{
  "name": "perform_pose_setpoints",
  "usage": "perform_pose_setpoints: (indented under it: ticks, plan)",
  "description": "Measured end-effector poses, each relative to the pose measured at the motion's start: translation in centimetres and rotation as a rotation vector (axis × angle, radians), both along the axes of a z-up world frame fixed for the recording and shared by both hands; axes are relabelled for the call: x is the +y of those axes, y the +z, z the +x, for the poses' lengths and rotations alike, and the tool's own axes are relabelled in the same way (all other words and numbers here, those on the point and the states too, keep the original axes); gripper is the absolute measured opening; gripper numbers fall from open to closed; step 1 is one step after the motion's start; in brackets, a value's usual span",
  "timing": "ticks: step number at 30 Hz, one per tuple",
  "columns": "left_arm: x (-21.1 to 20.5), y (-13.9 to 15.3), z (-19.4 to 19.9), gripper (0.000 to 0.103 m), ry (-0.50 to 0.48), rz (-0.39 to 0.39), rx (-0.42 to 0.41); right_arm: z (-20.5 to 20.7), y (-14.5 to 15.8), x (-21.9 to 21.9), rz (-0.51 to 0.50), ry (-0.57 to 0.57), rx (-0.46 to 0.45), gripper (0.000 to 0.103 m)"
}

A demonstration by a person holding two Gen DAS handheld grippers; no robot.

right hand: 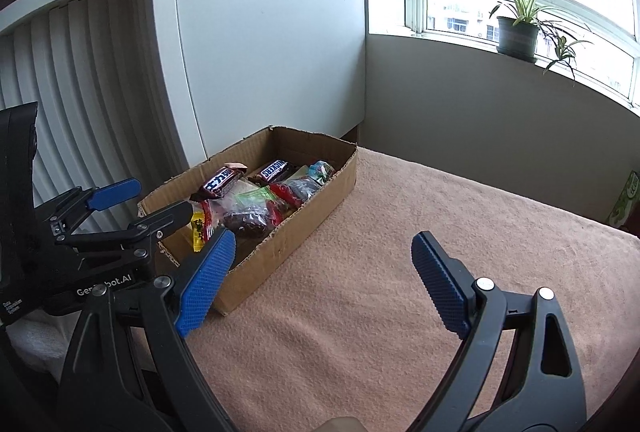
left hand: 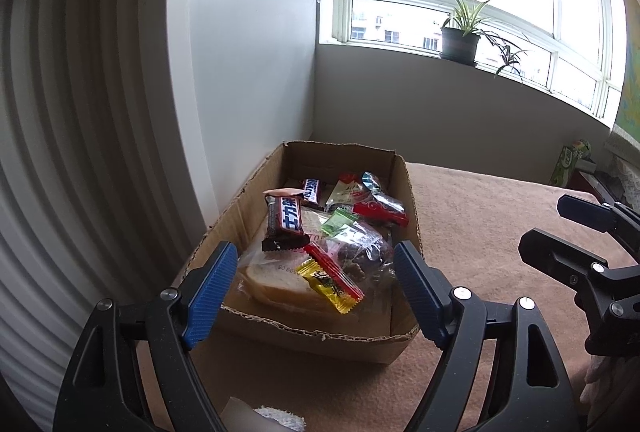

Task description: Organize snacks

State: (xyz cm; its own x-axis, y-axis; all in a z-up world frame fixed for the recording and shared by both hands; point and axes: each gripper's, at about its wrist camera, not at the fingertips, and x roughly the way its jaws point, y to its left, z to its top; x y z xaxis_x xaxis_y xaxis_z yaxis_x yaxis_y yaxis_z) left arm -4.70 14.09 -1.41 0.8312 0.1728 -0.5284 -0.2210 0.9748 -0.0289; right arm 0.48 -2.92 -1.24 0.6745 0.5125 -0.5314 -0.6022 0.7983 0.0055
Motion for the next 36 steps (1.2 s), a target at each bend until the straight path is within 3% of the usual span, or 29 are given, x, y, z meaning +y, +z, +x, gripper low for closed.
perform_pose_setpoints:
  ticks: [36]
  plan:
    - [-0.92,0.13,-0.32,0.081,-0.007,0.012,-0.004,0.31,-0.36,-0.37,0.023,-0.018,0.027,0.092]
